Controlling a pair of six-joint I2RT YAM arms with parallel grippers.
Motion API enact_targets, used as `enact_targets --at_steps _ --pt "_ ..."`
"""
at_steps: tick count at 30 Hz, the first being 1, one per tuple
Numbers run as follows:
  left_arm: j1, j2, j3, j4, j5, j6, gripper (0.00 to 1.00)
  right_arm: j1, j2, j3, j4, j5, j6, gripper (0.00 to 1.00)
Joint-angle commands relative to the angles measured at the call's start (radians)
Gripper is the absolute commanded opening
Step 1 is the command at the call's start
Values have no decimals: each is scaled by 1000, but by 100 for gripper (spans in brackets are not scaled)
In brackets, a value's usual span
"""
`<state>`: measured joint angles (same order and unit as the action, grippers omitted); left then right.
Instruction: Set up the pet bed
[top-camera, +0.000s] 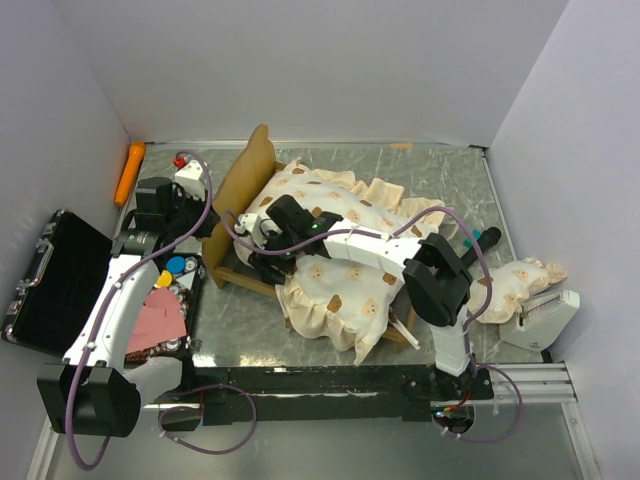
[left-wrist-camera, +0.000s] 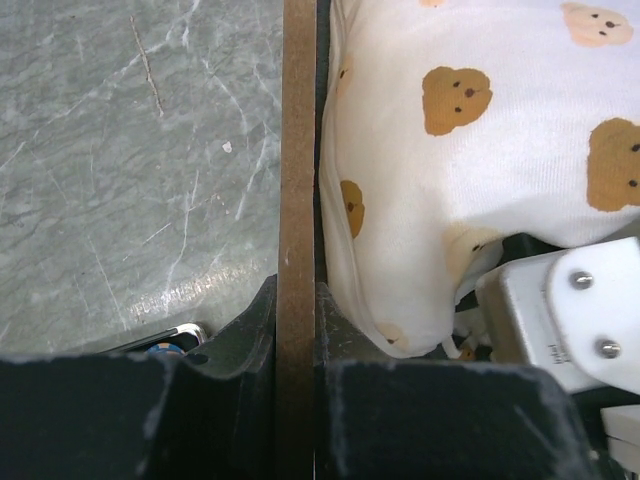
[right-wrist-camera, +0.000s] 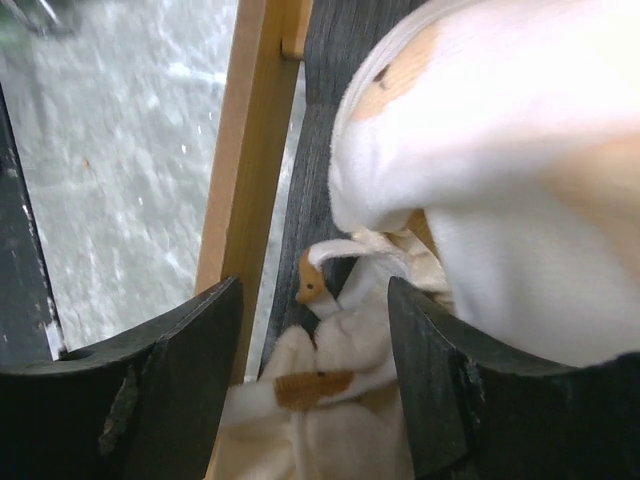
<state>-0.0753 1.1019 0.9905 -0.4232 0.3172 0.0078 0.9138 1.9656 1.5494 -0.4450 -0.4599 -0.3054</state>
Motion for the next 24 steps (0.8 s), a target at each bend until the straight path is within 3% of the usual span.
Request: enact_targets --at_steps 1,4,8,12,15,20,23,24 --pt "-7 -4 -13 78 114 -181 1 22 -137 -40 116 -109 78 67" --pt "-7 -4 -16 84 115 -181 1 17 -188 -72 175 -129 88 60" --pt "-7 0 -18 83 115 -180 1 19 -180 -55 117 -141 91 52" --pt "-7 -4 -21 87 120 -177 1 19 -162 -66 161 -82 130 37" --pt "-7 0 -21 89 126 -177 1 17 -84 10 131 -39 127 34" --pt "-7 -5 -26 87 126 -175 1 16 77 110 65 -149 117 23" --pt "-7 -5 -24 90 122 -178 1 14 153 120 52 -192 129 2" --pt "-7 -2 -20 84 120 -180 1 7 160 103 61 -195 141 0"
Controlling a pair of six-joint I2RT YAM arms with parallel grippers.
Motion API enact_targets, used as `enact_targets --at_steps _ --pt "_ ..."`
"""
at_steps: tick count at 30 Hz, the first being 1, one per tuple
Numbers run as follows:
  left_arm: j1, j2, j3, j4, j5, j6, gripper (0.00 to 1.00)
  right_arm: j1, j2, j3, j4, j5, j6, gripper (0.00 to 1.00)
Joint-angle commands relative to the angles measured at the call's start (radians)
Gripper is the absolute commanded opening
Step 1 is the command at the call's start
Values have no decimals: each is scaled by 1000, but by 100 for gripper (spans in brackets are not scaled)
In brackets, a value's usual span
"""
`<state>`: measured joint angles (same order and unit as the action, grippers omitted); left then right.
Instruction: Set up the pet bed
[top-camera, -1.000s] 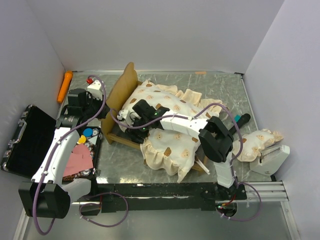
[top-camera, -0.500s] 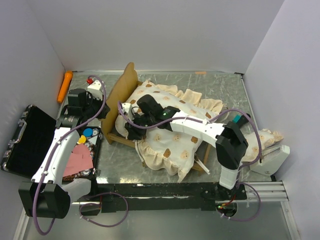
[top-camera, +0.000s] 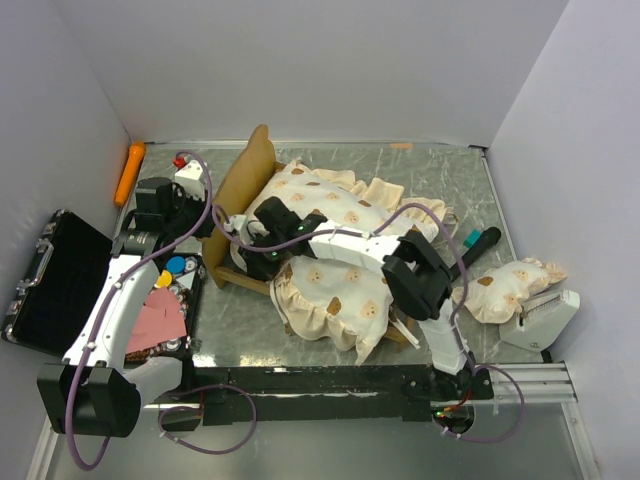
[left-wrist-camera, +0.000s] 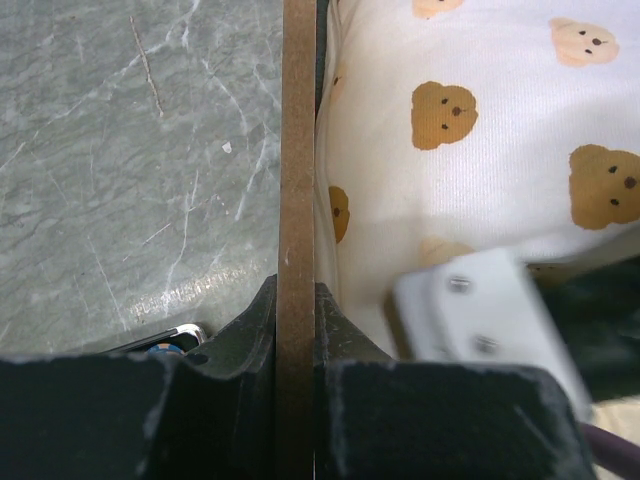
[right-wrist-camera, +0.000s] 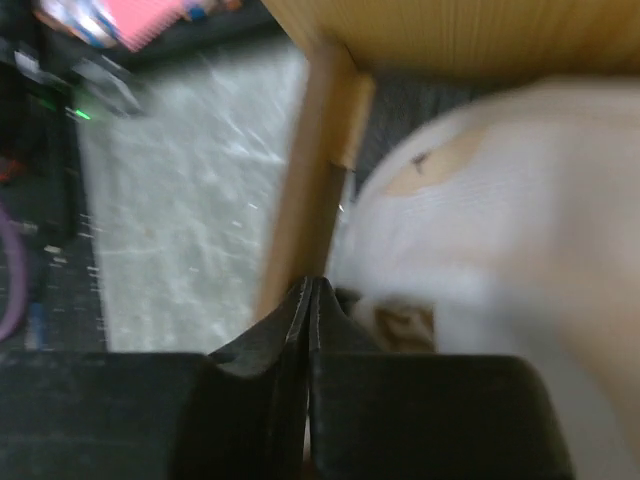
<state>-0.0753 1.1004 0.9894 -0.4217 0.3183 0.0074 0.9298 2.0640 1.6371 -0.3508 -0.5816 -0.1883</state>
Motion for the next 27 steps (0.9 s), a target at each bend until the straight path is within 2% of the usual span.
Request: enact_targets --at_steps 1,6,12,16,20,24,27 --pt "-7 1 -17 80 117 -178 1 -17 70 -6 -21 -76 39 0" --pt "-8 7 -23 89 119 -181 1 -40 56 -144 56 -72 78 0" --pt "-7 15 -15 86 120 -181 1 -32 218 -25 -72 -80 43 0" --pt "-7 18 -17 89 120 -182 1 -28 228 17 -106 -34 36 0" --pt "-7 24 -18 90 116 -182 1 -26 138 4 -122 -9 3 0" --pt "-7 23 -17 90 110 -182 1 -22 -37 -55 -59 -20 26 0" --pt "-7 16 -17 90 120 -179 1 -19 -139 -105 31 21 67 7"
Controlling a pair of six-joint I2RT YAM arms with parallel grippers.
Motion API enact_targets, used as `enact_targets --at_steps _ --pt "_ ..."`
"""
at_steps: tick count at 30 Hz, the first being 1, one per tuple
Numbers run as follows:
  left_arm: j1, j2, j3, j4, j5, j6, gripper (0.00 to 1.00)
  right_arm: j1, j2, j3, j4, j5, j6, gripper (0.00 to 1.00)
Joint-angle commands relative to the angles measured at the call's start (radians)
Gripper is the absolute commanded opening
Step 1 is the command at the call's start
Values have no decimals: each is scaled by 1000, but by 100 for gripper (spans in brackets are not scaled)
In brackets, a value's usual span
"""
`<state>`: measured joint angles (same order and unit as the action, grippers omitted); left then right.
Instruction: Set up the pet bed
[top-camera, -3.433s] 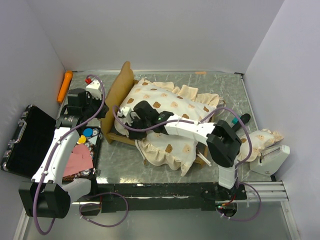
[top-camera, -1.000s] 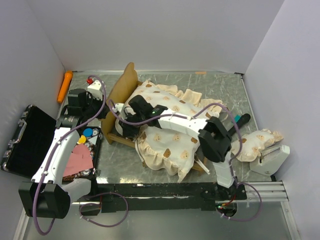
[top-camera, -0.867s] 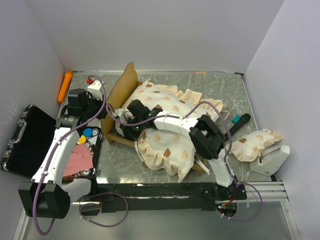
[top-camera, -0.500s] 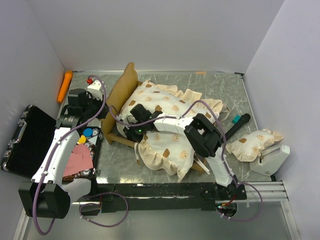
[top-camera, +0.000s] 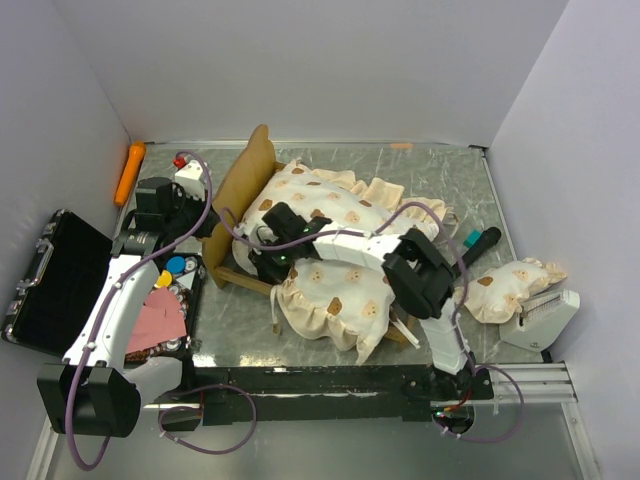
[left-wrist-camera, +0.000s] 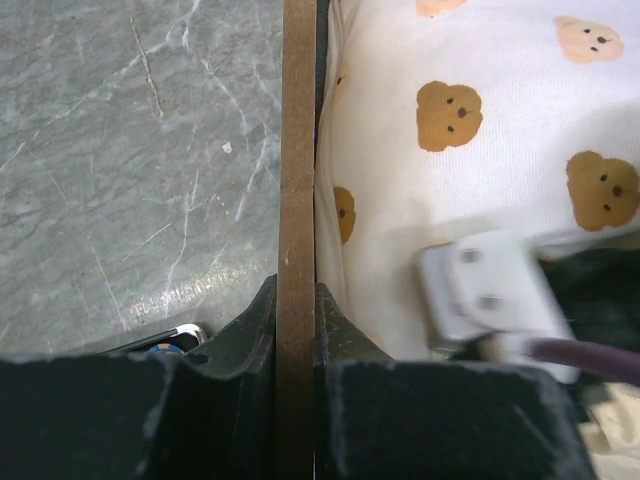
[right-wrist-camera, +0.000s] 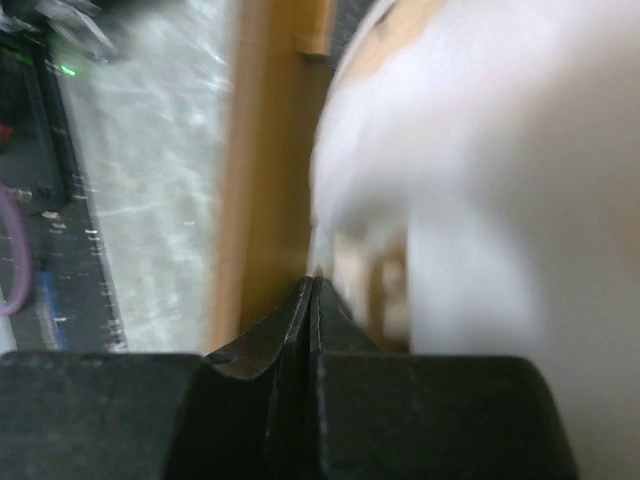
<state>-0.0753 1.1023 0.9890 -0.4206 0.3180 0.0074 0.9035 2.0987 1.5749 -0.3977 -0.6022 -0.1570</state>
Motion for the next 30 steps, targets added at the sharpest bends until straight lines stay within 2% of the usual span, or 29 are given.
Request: enact_targets --at_steps 1,8,10,12,17,21,28,30 --pt "-7 13 -18 88 128 -178 1 9 -195 -47 89 54 39 7" --pt "-8 2 -18 85 135 -176 1 12 -204 53 14 93 -10 10" --pt "-7 1 -18 86 135 -181 1 15 -250 27 25 93 -15 15" --pt "-7 4 -10 88 141 -187 1 26 -317 -42 49 152 -18 21" --pt "-20 18 30 86 158 -196 1 98 -482 -261 66 445 -12 43" --pt "-23 10 13 86 150 -193 1 141 -581 -395 8 593 36 60" --pt "-20 -28 25 54 50 -199 1 161 -675 -556 -108 680 120 71" --pt "-18 -42 25 52 23 -205 1 147 -655 -592 -108 764 154 73"
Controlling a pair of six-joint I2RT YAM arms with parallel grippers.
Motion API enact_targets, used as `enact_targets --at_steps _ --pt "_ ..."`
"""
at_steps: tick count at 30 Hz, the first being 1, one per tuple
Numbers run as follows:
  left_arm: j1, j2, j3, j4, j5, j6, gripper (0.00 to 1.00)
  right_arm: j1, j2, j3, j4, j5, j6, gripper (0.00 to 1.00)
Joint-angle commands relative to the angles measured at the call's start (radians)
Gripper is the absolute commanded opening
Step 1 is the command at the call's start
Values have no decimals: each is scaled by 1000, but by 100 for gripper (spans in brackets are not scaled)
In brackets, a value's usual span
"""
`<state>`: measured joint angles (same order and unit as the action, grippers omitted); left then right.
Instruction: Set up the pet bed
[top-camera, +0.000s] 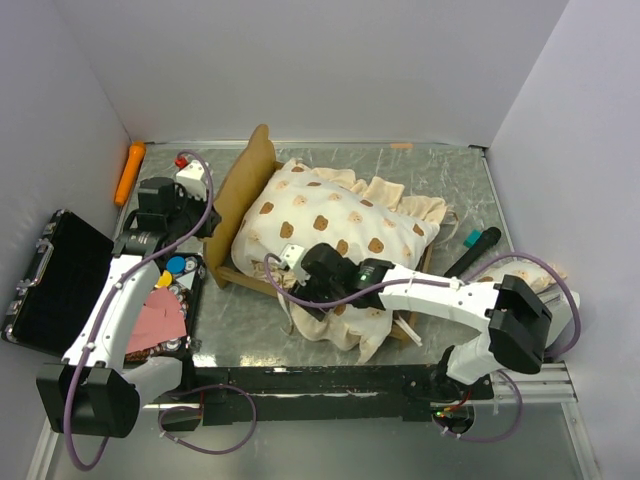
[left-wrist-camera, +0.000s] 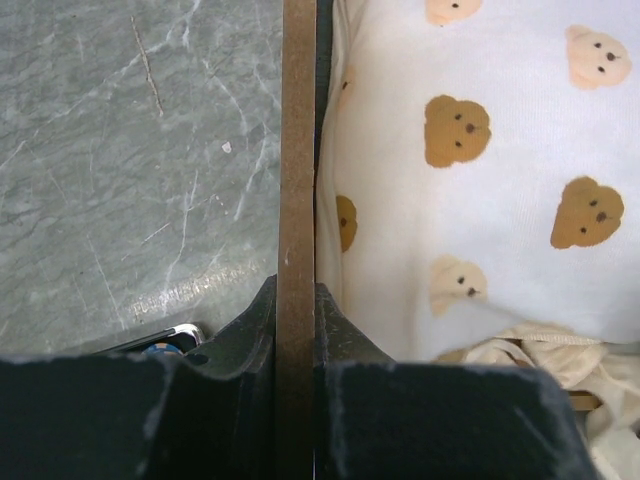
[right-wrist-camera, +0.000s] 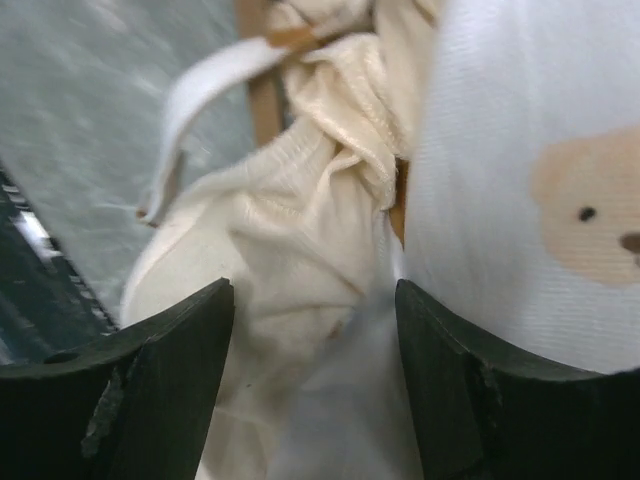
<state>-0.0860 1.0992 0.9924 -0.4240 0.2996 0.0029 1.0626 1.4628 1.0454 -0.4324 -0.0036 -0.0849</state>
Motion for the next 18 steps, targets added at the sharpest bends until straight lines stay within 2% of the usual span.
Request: enact_targets --at_steps 1,5,8,12,14,18 --pt "-5 -45 22 51 27 -207 1 -24 2 -56 -87 197 83 72" --pt "32 -65 26 36 -7 -256 1 -79 60 -61 -8 260 100 67" --pt "45 -88 19 44 -4 -273 1 -157 88 -39 53 226 52 66" --pt "45 -98 -15 86 117 -311 1 -222 123 22 133 172 -48 66" --pt "25 -87 -21 128 148 -330 1 -254 157 71 135 130 -94 66" --pt "-49 -44 -8 198 82 -302 1 -317 231 159 120 62 -163 66"
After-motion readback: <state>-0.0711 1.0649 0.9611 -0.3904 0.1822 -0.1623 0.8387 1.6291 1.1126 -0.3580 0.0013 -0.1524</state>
